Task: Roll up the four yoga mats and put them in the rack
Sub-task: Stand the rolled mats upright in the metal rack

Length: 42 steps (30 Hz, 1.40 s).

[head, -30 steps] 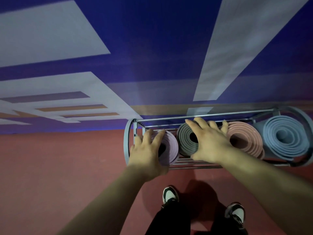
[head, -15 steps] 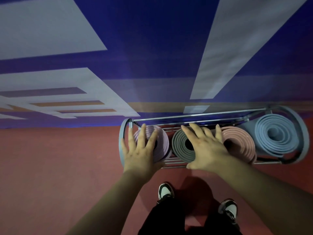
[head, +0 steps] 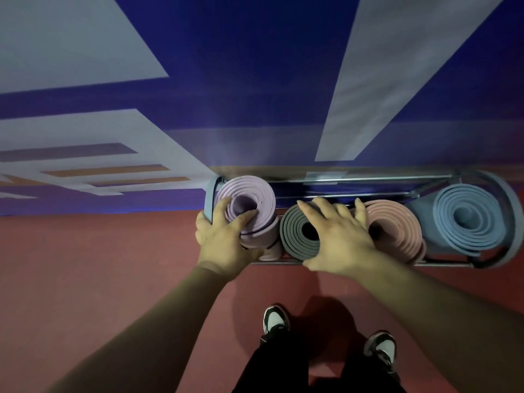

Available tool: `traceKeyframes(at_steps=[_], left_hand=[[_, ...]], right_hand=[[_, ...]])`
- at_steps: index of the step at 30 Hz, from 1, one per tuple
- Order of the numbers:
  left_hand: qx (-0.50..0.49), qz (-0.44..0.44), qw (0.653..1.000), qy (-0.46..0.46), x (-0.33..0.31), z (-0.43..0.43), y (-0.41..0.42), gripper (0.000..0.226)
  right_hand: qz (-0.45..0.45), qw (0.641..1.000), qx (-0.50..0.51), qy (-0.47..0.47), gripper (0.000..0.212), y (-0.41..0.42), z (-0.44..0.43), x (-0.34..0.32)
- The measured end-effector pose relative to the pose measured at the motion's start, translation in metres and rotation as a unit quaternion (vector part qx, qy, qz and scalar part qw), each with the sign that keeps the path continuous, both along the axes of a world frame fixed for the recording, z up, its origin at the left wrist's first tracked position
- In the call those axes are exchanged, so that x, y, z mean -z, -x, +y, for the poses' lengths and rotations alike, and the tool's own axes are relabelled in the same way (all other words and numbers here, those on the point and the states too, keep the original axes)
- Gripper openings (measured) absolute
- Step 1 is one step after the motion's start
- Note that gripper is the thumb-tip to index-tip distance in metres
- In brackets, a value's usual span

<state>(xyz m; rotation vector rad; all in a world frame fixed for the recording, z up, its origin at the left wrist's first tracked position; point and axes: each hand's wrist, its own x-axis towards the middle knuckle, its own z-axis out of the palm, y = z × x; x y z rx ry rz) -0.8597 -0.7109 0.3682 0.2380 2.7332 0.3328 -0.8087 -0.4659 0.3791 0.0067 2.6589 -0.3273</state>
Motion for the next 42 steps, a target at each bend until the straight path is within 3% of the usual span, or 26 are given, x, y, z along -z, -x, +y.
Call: traceKeyframes(at_steps=[5,8,13,17,24,30,33,37,42], left_hand=[[0.032,0.033,0.998,0.045,0.006,-0.001,-0.009,0.082],[0.109,0.069,0.99,0.061,0.008,-0.002,-0.021,0.08],[0.177,0.026,0.981,0.076,0.013,0.005,-0.05,0.084],[0.16,0.005,0.985,0.058,0.01,0.013,-0.05,0.081],[0.034,-0.035,0.996,0.071,0.005,0.019,-0.039,0.074],[0.087,0.019,0.989,0.119,-0.001,0.019,-0.03,0.064],[0.066,-0.01,0.982,0.176,-0.007,0.014,-0.031,0.065],[0.003,-0.074,0.992,0.099,-0.008,-0.001,-0.026,0.058],[0.076,0.022,0.994,0.08,0.005,-0.005,-0.025,0.058]], right_hand=[[-0.01,1.0,-0.004,0.01,0.134,0.003,-0.006,0.002],[-0.015,1.0,-0.009,0.008,0.134,0.003,-0.004,0.001],[-0.022,1.0,0.0,0.001,0.136,0.006,0.007,-0.001],[-0.022,1.0,-0.006,-0.013,0.135,-0.004,0.011,-0.001],[-0.012,0.999,-0.001,-0.031,0.13,-0.015,0.006,-0.001],[0.006,0.998,0.048,-0.033,0.127,-0.018,0.001,-0.001],[0.01,0.998,0.052,-0.03,0.127,-0.016,-0.001,0.0],[0.006,0.998,0.052,-0.031,0.128,-0.013,-0.004,0.0],[0.002,0.998,0.052,-0.028,0.128,-0.015,-0.01,0.0]])
